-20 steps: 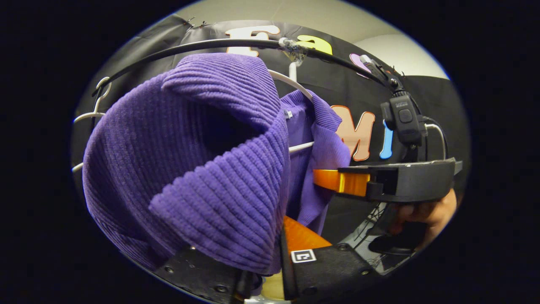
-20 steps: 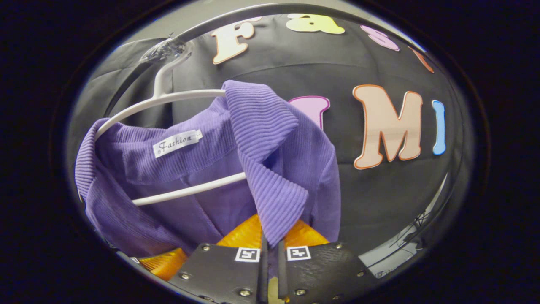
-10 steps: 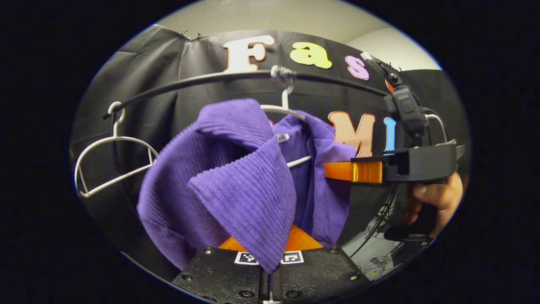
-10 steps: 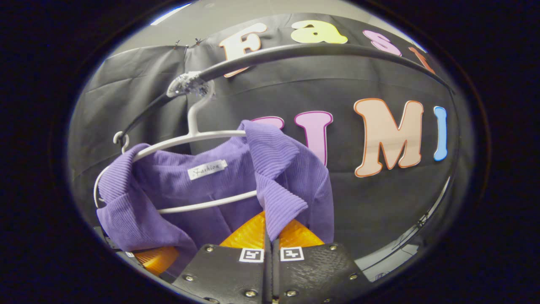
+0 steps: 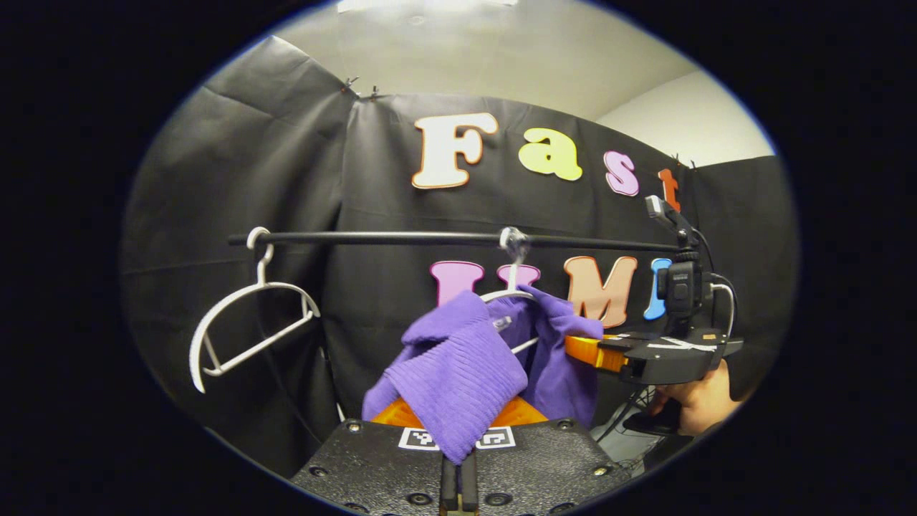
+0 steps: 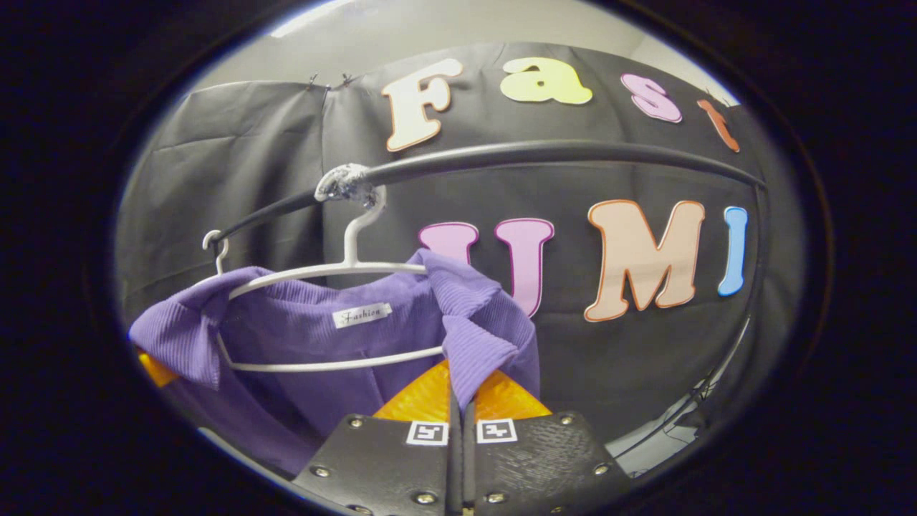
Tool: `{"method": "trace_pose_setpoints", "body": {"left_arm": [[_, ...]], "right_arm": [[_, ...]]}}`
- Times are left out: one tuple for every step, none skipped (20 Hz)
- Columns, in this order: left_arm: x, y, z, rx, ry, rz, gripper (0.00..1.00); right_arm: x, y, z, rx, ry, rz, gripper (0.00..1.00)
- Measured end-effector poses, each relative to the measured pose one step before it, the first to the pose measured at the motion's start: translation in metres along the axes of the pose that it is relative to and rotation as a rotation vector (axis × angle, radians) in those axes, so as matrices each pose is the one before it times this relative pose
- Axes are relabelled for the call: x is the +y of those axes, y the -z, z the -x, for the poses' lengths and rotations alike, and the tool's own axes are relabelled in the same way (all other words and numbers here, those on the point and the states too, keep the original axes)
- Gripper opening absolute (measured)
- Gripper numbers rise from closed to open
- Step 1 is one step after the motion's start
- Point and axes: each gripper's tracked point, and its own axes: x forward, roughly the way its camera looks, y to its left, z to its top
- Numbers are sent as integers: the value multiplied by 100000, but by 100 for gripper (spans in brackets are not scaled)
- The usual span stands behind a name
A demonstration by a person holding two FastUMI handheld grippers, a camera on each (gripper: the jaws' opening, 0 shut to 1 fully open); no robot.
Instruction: Grasp the clothes on the hanger with both hands and then place them into the laundry hamper below.
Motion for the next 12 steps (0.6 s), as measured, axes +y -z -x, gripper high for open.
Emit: {"method": "trace_pose_setpoints", "body": {"left_arm": [[934,-387,398,235,-1667,-569,3],[1115,-136,180,515,-2049,-1128,4],[1034,30,68,906,-1010,-383,4],[709,118,73,1974,-808,-551,4],[1136,-58,-199,662,-1848,-582,4],[1100,-241,-324,-92,-1553,-441,4],[1187,-371,-419,-43,-2132,-1098,4],[1215,-237,-476,-138,-1828,-787,3],[1184,-174,-444,822,-1230,-227,4],[1250,48,-199,809,-1528,363,3],[1291,155,-467,957,-1760,228,3],[1038,345,-707,582,-1190,-533,3]], "right_arm": [[-1062,-535,-3,-1303,5156,1831,5],[-330,-200,-15,-521,2291,-123,0],[169,-366,-250,-364,73,-1260,0],[-46,-15,-318,-178,891,20,1],[-226,-136,-255,-315,941,537,0],[-174,-109,-241,-405,602,-452,0],[-47,-312,-152,-925,194,-1455,1],[-14,-443,-169,-1177,282,-1564,1],[-131,-512,-103,-1481,746,-1832,1],[-62,-691,4,-2109,600,-2125,1],[107,-680,-151,-2380,243,-729,1],[2,-196,-203,-1827,848,699,0]]}}
